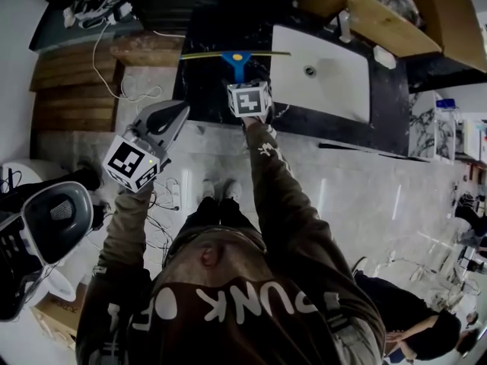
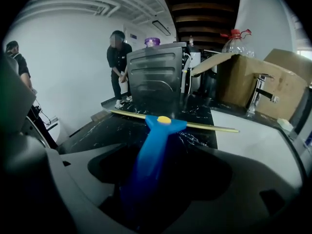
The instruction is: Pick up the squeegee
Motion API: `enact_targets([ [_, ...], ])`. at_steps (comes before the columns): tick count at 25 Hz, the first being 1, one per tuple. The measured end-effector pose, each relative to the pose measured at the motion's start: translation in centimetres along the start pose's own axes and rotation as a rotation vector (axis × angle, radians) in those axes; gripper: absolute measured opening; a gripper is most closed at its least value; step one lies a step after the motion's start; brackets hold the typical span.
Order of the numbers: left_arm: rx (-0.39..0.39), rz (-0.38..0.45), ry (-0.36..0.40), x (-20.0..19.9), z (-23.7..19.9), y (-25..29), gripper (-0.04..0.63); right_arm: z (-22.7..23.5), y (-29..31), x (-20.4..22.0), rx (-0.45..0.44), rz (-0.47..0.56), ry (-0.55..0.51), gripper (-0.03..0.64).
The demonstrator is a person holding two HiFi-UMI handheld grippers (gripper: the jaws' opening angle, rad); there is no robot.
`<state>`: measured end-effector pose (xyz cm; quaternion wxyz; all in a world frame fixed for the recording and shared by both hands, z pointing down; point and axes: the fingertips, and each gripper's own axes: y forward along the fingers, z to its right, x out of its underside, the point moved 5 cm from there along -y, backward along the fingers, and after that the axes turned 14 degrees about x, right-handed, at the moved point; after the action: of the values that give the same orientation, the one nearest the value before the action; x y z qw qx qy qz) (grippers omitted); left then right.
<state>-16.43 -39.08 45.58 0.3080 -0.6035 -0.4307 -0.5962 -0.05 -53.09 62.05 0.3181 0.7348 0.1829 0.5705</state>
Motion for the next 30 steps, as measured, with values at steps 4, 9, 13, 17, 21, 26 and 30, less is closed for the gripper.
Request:
enact_targets([
  [4, -0.001, 0.002, 0.003, -0.1, 0.1, -0.1, 0.003, -0.7, -0.2, -0.1, -0.024, -0.023, -0.004, 0.306],
  [9, -0.003, 0.007, 0.007, -0.4, 0.3, -0.2, 0.003, -1.1, -0.4, -0.2, 0.003, -0.016, -0.023, 0.205],
  [13, -0.013, 0.009, 0.010, -0.5, 0.5, -0.5, 0.003, -0.3, -0.5, -0.2, 0.037, -0.021, -0.010, 0.163],
  [17, -0.017, 0.011, 0.016, -0.9, 0.8, -0.7, 0.003, 0.2, -1.1, -0.5, 0.017, 0.010, 0.032, 0.153],
  [21, -0.021, 0.014, 0.023, -1.3, 1.3, -0.8, 0.003, 0.9, -2.4, -1.1, -0.005, 0.062, 0.054, 0.152],
  [26, -0.027, 0.016, 0.035, -2.0, 2.1, -0.9, 0.003, 2.3, -5.5, -2.0, -0.028, 0.154, 0.090, 0.152],
  [30, -0.034, 0.021, 0.045, -2.7, 2.7, -1.0, 0.003, 4.2, -9.6, -2.8, -0.034, 0.248, 0.109, 0.150],
])
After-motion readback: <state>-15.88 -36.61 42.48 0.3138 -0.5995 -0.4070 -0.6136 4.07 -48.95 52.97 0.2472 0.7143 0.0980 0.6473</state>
